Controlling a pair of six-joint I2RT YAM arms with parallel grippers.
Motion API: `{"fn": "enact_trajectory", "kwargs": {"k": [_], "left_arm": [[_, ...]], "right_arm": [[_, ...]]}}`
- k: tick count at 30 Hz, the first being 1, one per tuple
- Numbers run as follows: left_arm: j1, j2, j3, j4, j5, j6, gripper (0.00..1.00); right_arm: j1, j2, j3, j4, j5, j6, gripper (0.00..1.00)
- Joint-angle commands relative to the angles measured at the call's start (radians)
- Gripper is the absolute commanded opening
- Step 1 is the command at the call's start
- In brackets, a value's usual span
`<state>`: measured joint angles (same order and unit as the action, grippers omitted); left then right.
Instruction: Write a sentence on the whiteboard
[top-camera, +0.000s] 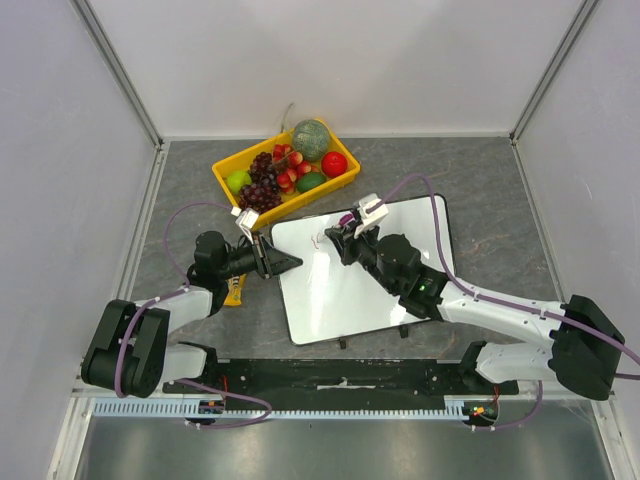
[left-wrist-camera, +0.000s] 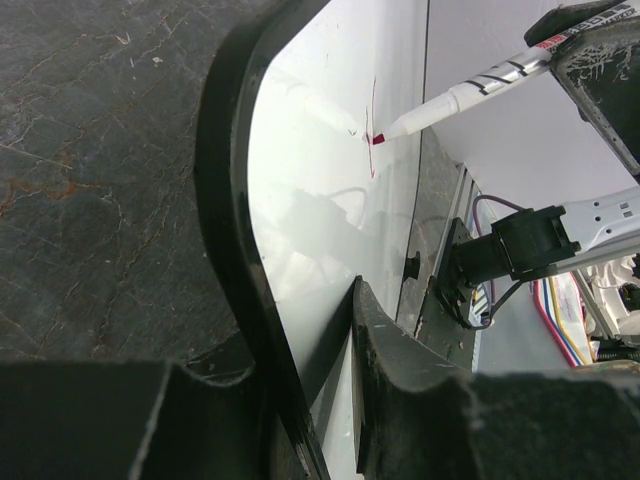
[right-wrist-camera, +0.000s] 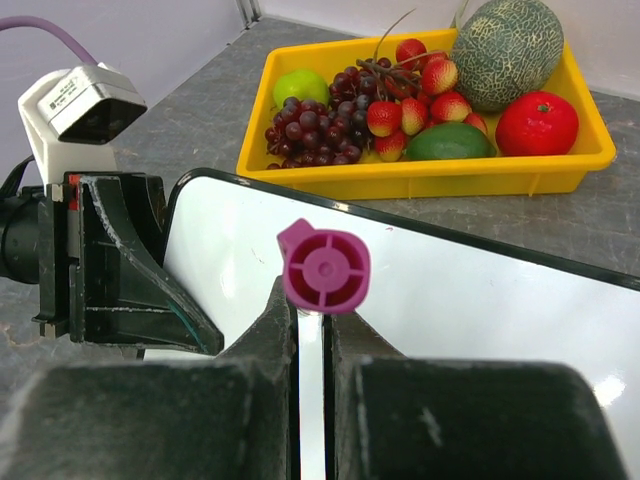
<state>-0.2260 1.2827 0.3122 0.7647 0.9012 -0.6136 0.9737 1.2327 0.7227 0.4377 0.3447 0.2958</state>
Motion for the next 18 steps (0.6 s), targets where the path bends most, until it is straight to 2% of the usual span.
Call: {"fn": "enact_trajectory", "kwargs": {"k": [1, 18], "left_arm": [[-0.016, 0.027, -0.013, -0.073, -0.041, 0.184, 0.02], [-0.016, 0.026, -0.013, -0.070, -0.039, 0.184, 0.02]], "right_arm": [[0.002, -0.018, -0.031, -0.044, 0.007, -0.001, 0.00], [0.002, -0.024, -0.074, -0.048, -0.001, 0.017, 0.00]]}}
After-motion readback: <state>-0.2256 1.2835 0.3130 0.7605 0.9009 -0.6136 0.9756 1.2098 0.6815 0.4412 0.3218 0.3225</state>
